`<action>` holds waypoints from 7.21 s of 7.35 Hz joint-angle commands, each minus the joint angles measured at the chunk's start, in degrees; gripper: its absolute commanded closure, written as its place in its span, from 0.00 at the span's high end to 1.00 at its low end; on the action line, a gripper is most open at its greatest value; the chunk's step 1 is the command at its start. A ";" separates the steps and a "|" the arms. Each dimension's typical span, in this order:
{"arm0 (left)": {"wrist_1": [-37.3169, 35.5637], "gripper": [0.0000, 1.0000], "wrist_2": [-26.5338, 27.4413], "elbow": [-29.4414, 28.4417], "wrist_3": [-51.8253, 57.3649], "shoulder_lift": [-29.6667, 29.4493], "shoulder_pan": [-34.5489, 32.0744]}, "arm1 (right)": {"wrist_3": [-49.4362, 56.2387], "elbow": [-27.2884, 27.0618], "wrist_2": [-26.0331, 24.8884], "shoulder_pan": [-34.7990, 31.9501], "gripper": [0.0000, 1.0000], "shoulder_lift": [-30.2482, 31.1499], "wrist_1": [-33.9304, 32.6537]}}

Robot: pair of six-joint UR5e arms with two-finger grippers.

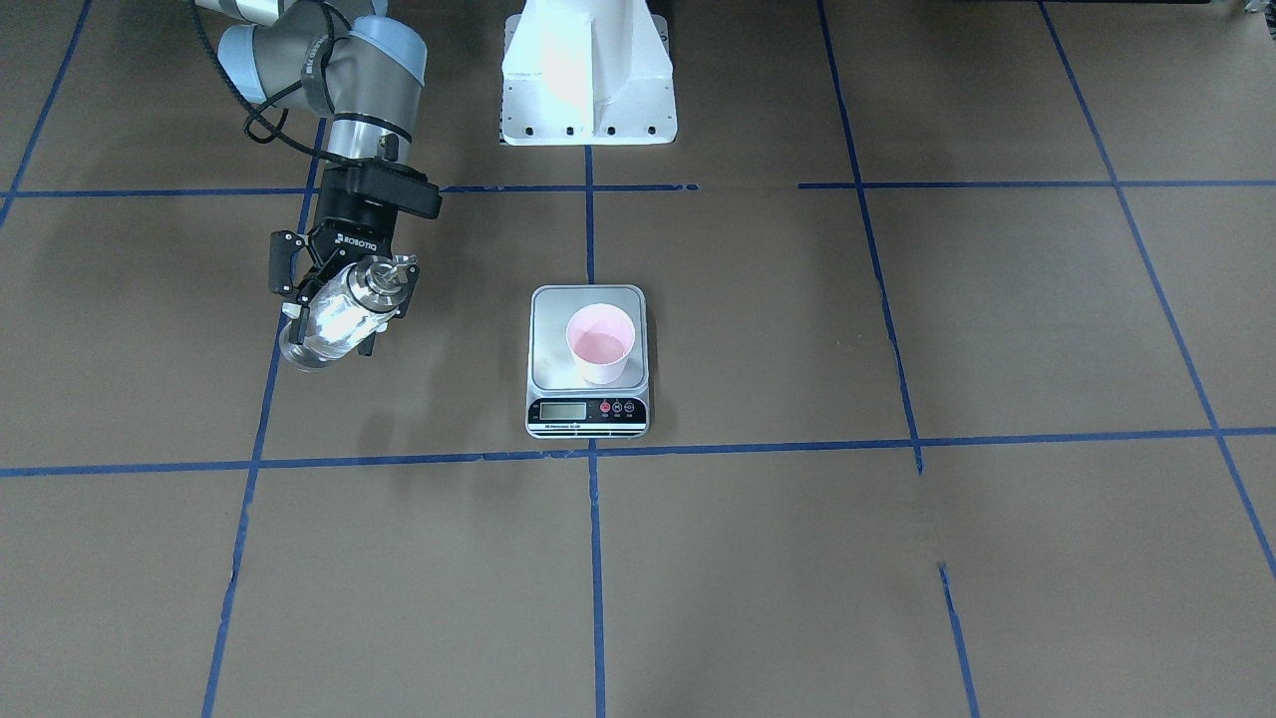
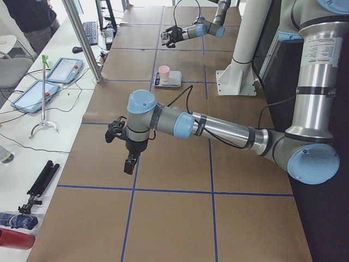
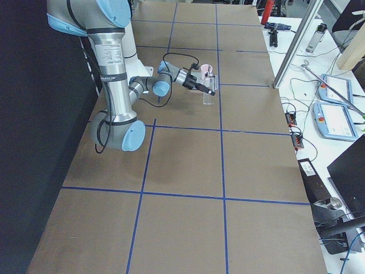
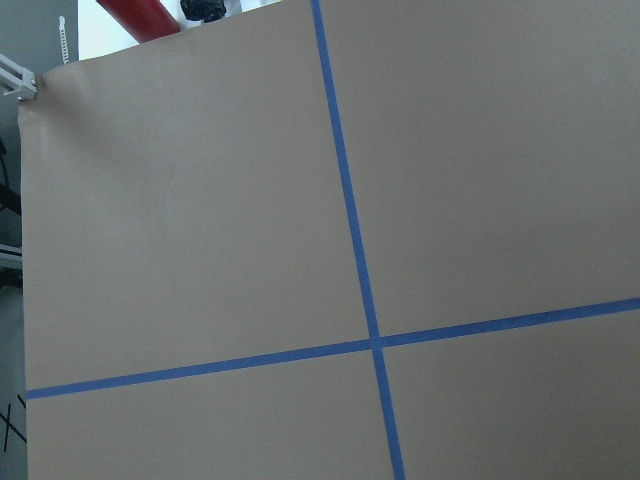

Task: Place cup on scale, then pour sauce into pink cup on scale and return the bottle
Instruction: 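Carry the dispenser with the right gripper over the pink cup, then tilt the dispenser with the right gripper to pour into the cup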

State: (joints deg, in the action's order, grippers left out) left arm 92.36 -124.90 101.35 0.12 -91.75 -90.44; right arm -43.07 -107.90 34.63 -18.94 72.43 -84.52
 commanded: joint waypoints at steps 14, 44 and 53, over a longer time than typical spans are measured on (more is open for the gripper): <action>-0.17 1.00 -1.22 -3.00 0.84 2.45 -1.41 | -0.43 8.32 -6.06 4.88 0.00 -18.99 -41.42; -0.52 1.00 -6.32 -6.25 0.93 3.06 -1.76 | -0.78 17.02 -20.66 1.98 0.00 -22.51 -52.77; -0.52 1.00 -6.41 -6.25 0.93 3.07 -1.76 | -1.31 16.85 -21.63 2.24 0.00 -22.25 -52.76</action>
State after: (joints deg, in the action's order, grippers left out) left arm 91.85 -131.25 95.10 1.05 -88.62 -92.20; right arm -44.29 -91.05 13.07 -16.73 50.19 -137.25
